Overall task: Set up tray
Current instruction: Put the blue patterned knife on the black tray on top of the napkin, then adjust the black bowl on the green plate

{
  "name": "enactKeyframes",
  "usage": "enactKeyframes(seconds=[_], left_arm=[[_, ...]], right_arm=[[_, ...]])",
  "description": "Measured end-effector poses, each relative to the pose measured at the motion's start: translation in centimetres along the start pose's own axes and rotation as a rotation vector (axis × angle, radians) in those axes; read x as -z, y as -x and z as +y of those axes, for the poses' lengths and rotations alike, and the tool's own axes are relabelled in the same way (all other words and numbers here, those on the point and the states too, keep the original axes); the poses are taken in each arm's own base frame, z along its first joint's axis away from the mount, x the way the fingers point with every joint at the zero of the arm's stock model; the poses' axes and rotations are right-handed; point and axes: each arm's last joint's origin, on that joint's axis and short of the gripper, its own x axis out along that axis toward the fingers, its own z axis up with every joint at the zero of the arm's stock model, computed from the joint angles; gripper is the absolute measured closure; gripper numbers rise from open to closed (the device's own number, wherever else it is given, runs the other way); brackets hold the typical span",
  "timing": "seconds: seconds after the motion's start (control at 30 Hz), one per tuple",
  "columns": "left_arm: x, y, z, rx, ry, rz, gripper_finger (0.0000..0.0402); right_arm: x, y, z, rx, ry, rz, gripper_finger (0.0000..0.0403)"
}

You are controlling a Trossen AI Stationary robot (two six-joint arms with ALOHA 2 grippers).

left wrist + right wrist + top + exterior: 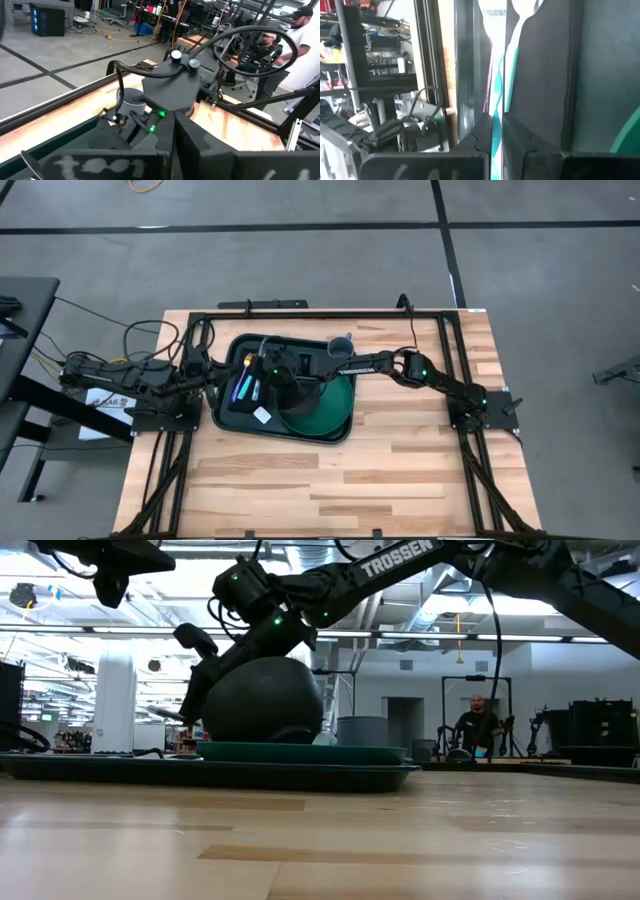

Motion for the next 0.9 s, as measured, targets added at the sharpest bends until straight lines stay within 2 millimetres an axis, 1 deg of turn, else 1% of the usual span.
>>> enactKeyframes(seconds=[0.23, 0.43, 0.53, 0.77, 0.9], left_arm=[[0.0, 0.0, 0.0, 0.0, 0.0, 0.0, 0.0401], [0.01, 0.0, -0.01, 0.005, 0.0, 0.002, 0.0401], [0.01, 0.0, -0.02, 0.006, 0.0, 0.003, 0.0402], [0.02, 0.0, -0.04, 0.015, 0.009, 0.006, 0.0401], [0.03, 0.0, -0.08, 0.026, 0.009, 0.011, 0.0402]], right_arm=[[0.93, 0.11, -0.01, 0.004, -0.014, 0.009, 0.0392], [1.05, 0.15, 0.01, 0.005, -0.046, 0.0, 0.0388], [0.76, 0.12, 0.0, 0.006, -0.044, -0.005, 0.0368], [0.62, 0.15, 0.22, -0.013, -0.02, -0.008, 0.0301], [0.62, 0.16, 0.21, -0.013, -0.019, -0.017, 0.0274]])
